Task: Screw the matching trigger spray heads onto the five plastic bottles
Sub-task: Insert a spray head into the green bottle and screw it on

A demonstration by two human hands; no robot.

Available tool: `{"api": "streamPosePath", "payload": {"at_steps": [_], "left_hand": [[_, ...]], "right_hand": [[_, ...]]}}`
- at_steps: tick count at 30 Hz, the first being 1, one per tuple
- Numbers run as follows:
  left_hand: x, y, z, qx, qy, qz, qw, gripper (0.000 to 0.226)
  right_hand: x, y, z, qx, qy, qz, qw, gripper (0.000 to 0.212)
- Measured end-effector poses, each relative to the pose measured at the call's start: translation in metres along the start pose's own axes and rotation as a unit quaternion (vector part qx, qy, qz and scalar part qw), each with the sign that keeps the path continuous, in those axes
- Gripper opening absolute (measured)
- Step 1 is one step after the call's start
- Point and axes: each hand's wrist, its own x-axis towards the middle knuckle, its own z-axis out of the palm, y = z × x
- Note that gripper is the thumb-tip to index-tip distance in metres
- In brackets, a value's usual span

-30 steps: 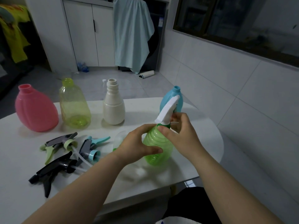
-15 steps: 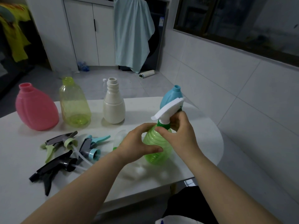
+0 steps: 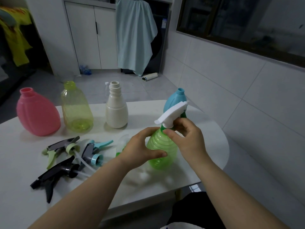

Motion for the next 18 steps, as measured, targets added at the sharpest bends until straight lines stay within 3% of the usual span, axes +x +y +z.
{"api": "streamPosePath", "payload": {"at_steps": [4,10,14,18], "left_hand": [[0.000,0.001,0.002,-0.003,0.007,-0.001,1.000,0.066],[-0.001,0.001,0.005,0.001,0.009,0.002,1.000,0.065],[-0.002,0.002,0.006,0.003,0.007,0.001,1.000,0.065],[0.000,0.002,0.005,0.001,0.003,0.004,1.000,0.066]], "right_hand": [[0.000,-0.001,0.005,-0.103,-0.006,-0.033,0.994,0.018],[0.007,-0.007,0.003,-0.114,-0.020,0.023,0.993,0.039],[0.010,-0.008,-0.008,-0.088,-0.072,0.089,0.990,0.047],[0.014,-0.016,-0.025,-0.018,-0.168,0.076,0.983,0.024]]}}
